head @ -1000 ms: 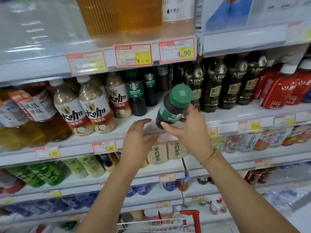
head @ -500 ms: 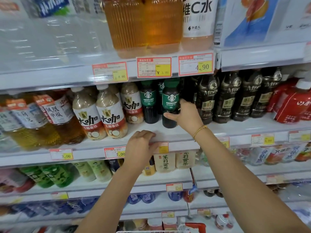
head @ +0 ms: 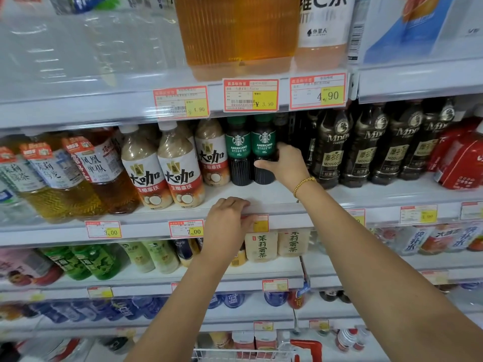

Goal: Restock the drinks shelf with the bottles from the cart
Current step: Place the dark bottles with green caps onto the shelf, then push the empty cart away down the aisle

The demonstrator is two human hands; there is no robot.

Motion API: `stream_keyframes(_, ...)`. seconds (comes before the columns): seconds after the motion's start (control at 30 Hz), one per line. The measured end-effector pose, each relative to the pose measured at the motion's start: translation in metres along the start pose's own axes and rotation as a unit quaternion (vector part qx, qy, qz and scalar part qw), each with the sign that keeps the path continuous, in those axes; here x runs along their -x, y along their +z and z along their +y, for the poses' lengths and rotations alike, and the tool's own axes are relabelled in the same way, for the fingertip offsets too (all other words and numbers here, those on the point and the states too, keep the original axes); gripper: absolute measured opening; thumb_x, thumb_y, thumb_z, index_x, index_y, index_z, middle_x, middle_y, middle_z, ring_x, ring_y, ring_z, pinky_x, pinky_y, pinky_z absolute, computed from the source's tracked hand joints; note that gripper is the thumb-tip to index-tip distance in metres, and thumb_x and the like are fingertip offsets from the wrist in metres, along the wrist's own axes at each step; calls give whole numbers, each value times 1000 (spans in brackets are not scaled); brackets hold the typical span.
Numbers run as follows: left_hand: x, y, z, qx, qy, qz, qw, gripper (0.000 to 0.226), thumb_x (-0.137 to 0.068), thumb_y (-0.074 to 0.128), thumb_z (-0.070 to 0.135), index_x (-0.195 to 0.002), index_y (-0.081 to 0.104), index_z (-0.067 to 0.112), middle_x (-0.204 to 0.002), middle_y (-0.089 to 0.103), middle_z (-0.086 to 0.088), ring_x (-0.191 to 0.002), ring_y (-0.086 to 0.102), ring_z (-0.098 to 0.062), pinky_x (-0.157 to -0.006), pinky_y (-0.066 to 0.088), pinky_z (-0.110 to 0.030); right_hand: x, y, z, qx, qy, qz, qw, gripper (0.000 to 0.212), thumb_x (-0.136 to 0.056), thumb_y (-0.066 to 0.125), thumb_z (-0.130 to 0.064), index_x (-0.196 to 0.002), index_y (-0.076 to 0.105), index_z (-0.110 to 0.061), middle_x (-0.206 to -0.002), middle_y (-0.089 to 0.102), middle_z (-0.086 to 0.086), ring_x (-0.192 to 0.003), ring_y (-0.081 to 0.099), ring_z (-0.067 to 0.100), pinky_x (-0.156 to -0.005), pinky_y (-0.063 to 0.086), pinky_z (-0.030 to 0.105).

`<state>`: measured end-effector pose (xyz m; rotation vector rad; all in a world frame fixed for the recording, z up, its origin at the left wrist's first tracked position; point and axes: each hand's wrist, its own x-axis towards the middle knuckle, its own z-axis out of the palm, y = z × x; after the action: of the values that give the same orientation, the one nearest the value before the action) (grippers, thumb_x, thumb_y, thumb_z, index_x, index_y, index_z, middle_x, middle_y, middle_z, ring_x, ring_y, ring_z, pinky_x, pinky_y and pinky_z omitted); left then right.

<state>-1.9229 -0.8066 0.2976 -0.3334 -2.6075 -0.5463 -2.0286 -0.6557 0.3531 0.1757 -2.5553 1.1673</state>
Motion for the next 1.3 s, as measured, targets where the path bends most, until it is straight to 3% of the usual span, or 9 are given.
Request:
stream_keyframes(0.33, -1, 1, -1, 12, 3, 3, 1000, 33, -82, 68, 21, -112, 66, 9, -113, 67, -7, -106, 58, -26, -95, 41, -30, 11, -2, 1, 10, 23, 9, 1000, 52, -77, 75, -36, -112, 59, -1, -110, 67, 14, -104, 62, 26, -89, 51, 36)
stream_keyframes(0.43, 17, 2, 6, 54, 25, 81, 995, 22, -82, 67, 12, -104, 68, 8, -105, 65, -8, -104, 56, -24, -94, 43, -29, 60, -26, 6, 13, -22, 41, 999, 30, -83, 68, -36, -86, 61, -7, -78, 63, 4, -76, 60, 19, -73, 50, 31)
stream_keyframes(0.53, 64, 14, 26, 116, 35, 161, 980, 12, -84, 64, 22, -83, 67, 11, -90, 57, -1, -92, 50, -14, -84, 37, -21, 137, -48, 38, 41, -65, -10, 997, 35, -88, 61, -35, -63, 47, -14, -52, 44, -6, -52, 46, 11, -54, 36, 18)
stream_keyframes(0.67, 153, 76, 46, 216, -81, -41, 972, 34, -88, 55, 38, -65, 54, 13, -71, 51, 2, -70, 47, -9, -65, 37, -24, 231, -23, 126, 162, -13, -221, 962, 34, -88, 58, -42, -70, 52, -13, -58, 48, -6, -57, 46, 12, -54, 35, 24)
stream_keyframes(0.77, 227, 146, 46, 201, -216, -190, 936, 38, -89, 55, 37, -62, 52, 11, -60, 50, 0, -59, 46, -15, -60, 37, -28, 288, 13, 200, 204, 31, -356, 911, 25, -88, 57, -39, -94, 60, -15, -94, 63, 2, -90, 59, 19, -78, 47, 32)
stream_keyframes(0.9, 310, 205, 57, 199, -390, -409, 801, 17, -86, 63, 30, -94, 57, 17, -95, 64, -1, -90, 62, -20, -82, 49, -29, 344, 49, 270, 252, -7, -459, 852, 49, -90, 54, -15, -137, 42, -20, -146, 38, 6, -138, 31, 22, -112, 30, 33)
stream_keyframes(1.0, 354, 230, 73, 221, -429, -476, 735, 47, -84, 66, 33, -124, 52, 14, -122, 60, -6, -109, 59, -19, -88, 46, -23, 365, 73, 296, 263, -65, -513, 815, 60, -89, 56, -8, -143, 35, -22, -157, 20, 4, -148, 6, 23, -119, 5, 34)
stream_keyframes(1.17, 378, 251, 89, 226, -379, -495, 748, 42, -85, 65, 27, -124, 55, 15, -117, 66, -3, -102, 64, -16, -87, 50, -23, 377, 89, 315, 300, -101, -578, 752, 69, -83, 67, -32, -143, 34, -27, -159, 6, 3, -147, -9, 29, -119, -3, 42)
stream_keyframes(1.3, 388, 259, 91, 217, -343, -498, 766, 39, -87, 63, 28, -122, 56, 13, -116, 66, -2, -101, 65, -17, -83, 49, -20, 397, 98, 318, 324, -105, -531, 776, 64, -77, 72, -38, -133, 45, -25, -158, 12, 6, -146, -7, 32, -119, -3, 40)
